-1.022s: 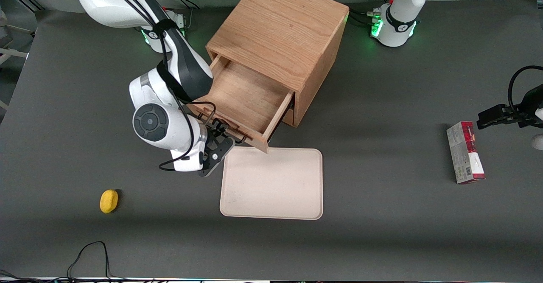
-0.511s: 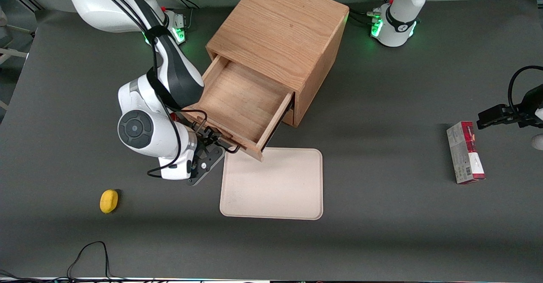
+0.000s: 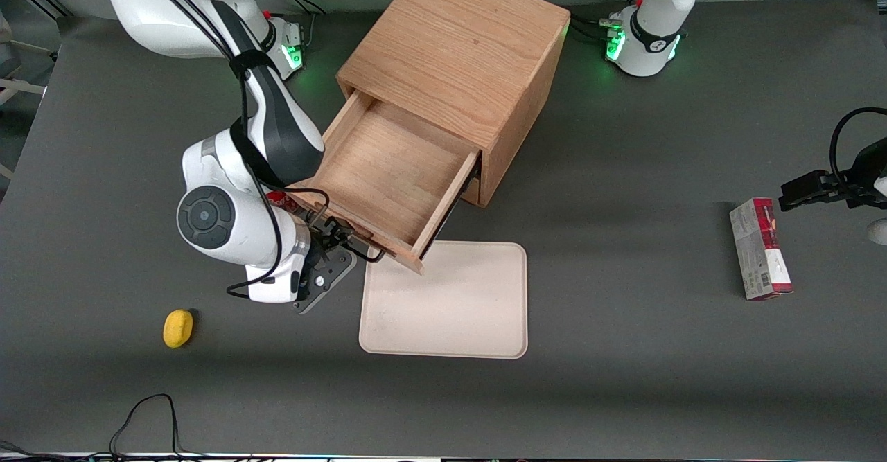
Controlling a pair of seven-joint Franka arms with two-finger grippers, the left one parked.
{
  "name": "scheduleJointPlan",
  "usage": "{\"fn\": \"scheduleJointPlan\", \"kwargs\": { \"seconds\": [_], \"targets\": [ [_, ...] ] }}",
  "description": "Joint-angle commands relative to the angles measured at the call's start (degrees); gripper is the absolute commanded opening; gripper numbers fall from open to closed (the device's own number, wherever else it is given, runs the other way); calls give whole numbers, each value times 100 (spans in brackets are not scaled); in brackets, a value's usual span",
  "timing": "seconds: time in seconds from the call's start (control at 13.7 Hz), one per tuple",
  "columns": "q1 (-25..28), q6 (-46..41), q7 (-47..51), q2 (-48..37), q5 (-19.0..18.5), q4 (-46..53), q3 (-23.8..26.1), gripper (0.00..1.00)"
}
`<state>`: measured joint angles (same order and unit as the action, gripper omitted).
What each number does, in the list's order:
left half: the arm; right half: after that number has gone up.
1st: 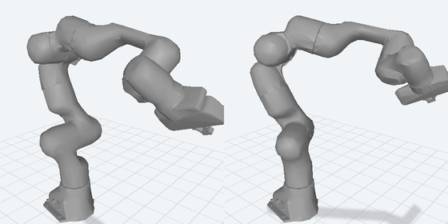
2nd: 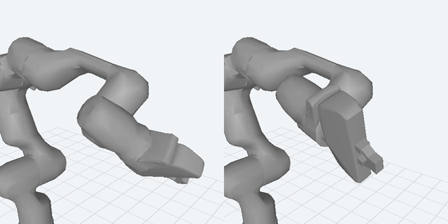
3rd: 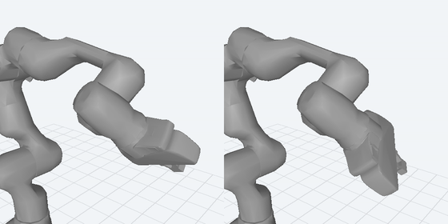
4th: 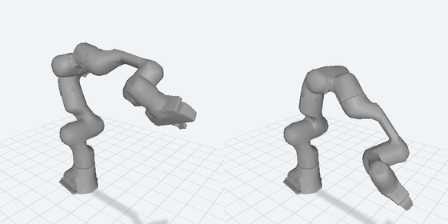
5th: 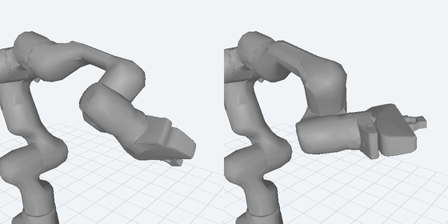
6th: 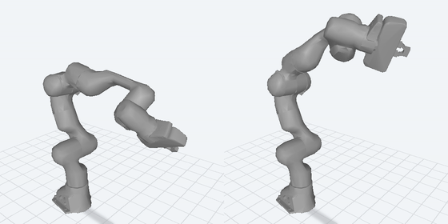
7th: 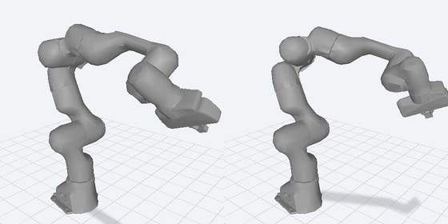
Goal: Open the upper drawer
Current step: 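Pull the upper drawer outward from the cabinet with the right gripper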
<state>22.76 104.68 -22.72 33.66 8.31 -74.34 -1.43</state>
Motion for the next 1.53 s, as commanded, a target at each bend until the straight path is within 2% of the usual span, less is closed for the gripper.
{"fn": "scheduleJointPlan", "kwargs": {
  "seconds": [0.0,1.02,1.24,1.46],
  "targets": [
    [-60,-9,-127,219,-75,323,-15,100],
    [-271,158,-101,343,-40,578,-7,100],
    [-263,-8,-75,246,-4,578,20,100],
    [-245,-569,-83,167,4,744,37,100]
  ]
}}
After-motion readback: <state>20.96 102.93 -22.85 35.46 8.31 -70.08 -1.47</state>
